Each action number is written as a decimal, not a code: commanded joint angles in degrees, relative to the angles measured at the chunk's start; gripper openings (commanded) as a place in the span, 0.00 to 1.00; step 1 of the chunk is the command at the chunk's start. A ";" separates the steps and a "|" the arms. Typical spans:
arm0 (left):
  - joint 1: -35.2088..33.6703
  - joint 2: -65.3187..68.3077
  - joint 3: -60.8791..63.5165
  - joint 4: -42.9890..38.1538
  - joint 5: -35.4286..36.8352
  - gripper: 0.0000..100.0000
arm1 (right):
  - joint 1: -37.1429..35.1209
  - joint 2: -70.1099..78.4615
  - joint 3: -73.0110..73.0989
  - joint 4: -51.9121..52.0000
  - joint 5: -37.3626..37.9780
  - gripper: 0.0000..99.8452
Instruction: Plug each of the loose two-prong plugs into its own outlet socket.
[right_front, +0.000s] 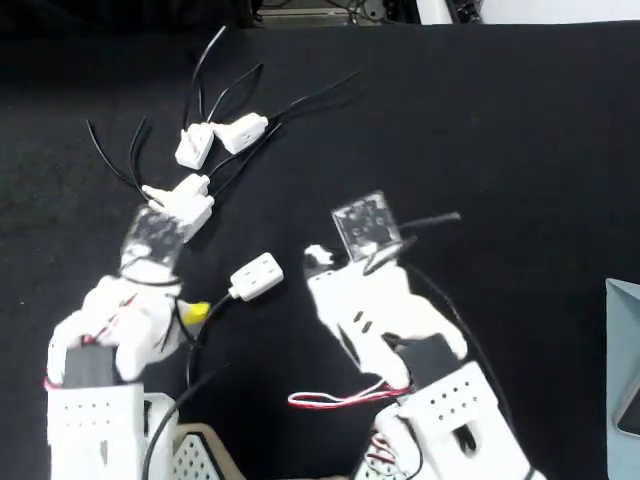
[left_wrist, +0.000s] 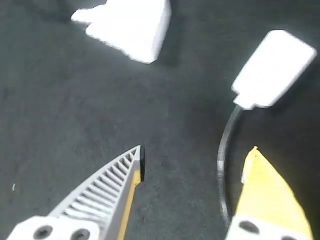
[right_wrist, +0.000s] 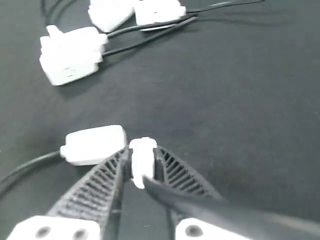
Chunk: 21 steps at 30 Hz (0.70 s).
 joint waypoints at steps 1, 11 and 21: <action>-7.25 -12.31 7.43 -0.79 1.14 0.32 | -2.55 7.87 -8.40 0.88 0.44 0.01; -12.62 -25.85 19.56 -0.44 1.23 0.32 | -6.51 35.47 -21.93 -1.76 1.93 0.01; -12.62 -25.23 20.70 -0.70 0.97 0.32 | -7.47 50.42 -24.57 -13.71 6.42 0.01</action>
